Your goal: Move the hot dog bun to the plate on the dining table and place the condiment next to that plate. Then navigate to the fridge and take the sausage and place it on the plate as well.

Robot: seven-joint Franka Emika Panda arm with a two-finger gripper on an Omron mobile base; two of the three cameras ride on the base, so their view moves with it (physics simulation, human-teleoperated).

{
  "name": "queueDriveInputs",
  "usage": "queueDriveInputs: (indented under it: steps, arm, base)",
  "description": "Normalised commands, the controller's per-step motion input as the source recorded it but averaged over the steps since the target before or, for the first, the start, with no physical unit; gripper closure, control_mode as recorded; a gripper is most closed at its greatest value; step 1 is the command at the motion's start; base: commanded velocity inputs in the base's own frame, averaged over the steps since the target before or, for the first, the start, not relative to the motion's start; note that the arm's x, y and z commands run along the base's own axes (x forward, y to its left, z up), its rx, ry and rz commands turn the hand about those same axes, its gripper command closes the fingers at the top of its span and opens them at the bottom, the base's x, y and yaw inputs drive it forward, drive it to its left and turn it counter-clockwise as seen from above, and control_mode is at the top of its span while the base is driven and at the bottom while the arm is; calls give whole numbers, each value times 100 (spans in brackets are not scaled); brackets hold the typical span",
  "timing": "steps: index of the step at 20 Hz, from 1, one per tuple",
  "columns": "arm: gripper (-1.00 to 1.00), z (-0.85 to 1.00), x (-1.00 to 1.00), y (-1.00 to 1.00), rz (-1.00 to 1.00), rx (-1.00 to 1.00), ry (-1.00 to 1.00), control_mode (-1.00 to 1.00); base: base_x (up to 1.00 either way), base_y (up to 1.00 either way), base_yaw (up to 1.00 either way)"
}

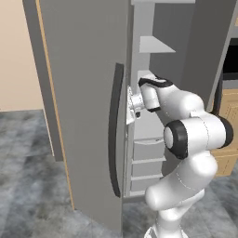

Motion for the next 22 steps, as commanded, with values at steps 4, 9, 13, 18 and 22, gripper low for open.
queueDriveInputs:
  steps: [4, 9, 13, 18, 22]
  arm:
    - [-100, 0, -38, 83, 8, -1, 0, -100]
    - [-100, 1, -34, 85, 7, 0, 0, -100]
    - [-100, 0, -27, 85, 7, 0, 0, -100]
    - [-100, 0, -22, 86, 7, -1, 0, -100]
    - [-100, 0, -18, 86, 5, -3, 0, -100]
  base:
    - [0, 0, 0]
    - [0, 0, 0]
    - [0, 0, 0]
    - [0, 0, 0]
    - [0, 0, 0]
